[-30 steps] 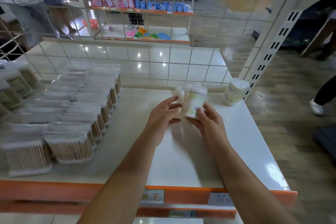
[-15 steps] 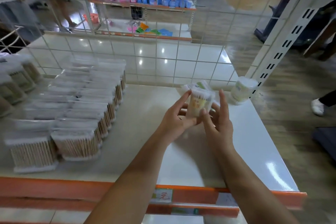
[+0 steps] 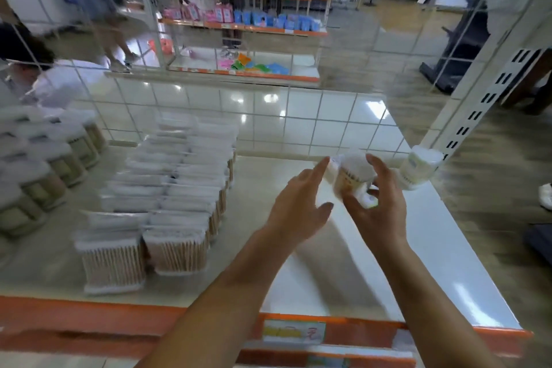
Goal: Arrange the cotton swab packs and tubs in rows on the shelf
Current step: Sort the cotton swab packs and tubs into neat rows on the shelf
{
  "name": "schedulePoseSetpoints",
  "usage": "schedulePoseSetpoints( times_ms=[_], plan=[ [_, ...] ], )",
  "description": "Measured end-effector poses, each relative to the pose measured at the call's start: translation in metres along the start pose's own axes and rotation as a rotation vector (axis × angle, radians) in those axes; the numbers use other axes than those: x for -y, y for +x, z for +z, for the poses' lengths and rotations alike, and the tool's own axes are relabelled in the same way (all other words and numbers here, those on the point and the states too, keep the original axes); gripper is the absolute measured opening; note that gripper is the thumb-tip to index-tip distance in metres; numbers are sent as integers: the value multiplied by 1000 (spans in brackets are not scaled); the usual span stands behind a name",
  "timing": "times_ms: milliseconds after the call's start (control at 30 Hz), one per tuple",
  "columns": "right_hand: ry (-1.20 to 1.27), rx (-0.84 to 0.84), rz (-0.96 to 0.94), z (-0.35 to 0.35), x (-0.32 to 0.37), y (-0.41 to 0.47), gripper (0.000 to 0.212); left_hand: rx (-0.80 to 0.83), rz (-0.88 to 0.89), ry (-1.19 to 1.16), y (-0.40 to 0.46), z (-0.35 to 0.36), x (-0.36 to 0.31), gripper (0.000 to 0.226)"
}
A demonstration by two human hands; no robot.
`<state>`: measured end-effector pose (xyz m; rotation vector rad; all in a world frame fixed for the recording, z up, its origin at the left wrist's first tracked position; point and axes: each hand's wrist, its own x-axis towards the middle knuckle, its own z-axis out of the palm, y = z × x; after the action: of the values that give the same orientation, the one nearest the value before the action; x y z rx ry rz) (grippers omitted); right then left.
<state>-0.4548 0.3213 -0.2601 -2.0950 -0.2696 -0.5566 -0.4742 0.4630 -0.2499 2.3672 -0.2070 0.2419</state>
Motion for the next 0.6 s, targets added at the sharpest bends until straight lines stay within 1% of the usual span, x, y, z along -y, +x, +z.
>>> schedulePoseSetpoints(
  times_ms=[100, 200, 300, 500, 600],
  plan=[
    [79, -56, -49, 17, 29, 6, 64, -62, 40, 83, -2, -44, 0, 76],
    [157, -63, -92, 38, 60, 11, 67, -109, 63, 157, -7, -85, 9, 75],
    [177, -26, -113, 64, 90, 14, 65, -129, 53, 213, -16, -125, 28, 72],
    [250, 86, -97, 116, 158, 12, 63, -105, 102, 281, -50, -199, 77, 66],
    [273, 133, -117, 146, 189, 7, 63, -113, 89, 326, -63, -235, 104, 63]
  ],
)
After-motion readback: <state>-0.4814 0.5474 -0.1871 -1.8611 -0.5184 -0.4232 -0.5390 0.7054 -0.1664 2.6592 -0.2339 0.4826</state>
